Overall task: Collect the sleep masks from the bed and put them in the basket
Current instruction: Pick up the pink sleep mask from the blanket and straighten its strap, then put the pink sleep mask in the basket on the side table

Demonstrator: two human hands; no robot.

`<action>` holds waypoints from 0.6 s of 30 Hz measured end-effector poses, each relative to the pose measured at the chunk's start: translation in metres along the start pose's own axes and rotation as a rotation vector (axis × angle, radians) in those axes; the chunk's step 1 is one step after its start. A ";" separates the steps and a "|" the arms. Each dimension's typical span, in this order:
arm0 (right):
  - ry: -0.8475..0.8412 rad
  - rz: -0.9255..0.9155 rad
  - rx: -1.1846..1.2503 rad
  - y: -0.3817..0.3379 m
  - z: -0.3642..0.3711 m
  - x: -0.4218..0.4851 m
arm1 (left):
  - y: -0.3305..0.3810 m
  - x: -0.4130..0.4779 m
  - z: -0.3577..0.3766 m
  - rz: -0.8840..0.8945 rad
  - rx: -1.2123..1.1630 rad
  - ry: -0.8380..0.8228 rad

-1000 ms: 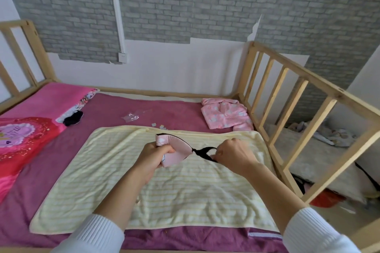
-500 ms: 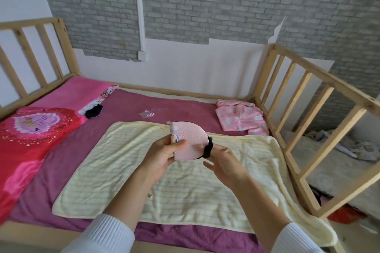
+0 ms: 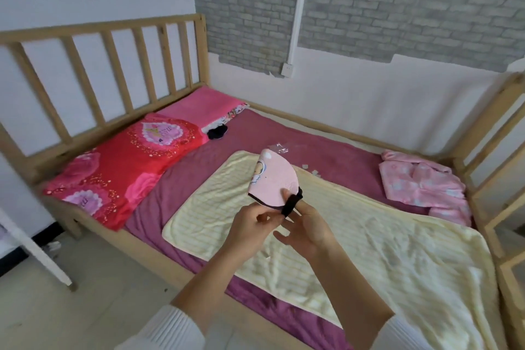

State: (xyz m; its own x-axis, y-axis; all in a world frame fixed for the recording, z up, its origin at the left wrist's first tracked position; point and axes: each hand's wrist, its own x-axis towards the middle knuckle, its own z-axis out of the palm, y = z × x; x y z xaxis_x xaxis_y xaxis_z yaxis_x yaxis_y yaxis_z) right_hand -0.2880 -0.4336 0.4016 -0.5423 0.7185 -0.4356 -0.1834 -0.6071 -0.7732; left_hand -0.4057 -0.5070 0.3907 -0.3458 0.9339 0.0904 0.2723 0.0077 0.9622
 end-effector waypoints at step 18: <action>-0.227 0.141 -0.469 0.085 0.240 0.119 | -0.100 -0.023 -0.305 -0.286 -0.217 0.405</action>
State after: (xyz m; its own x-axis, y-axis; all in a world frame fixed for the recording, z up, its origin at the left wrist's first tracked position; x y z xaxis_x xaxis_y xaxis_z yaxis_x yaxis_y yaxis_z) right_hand -0.5648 -0.4812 0.3953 -0.7081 0.5181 -0.4798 0.2619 -0.4383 -0.8598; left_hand -0.6988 -0.6377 0.3708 -0.7094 0.6923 -0.1319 -0.0603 0.1268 0.9901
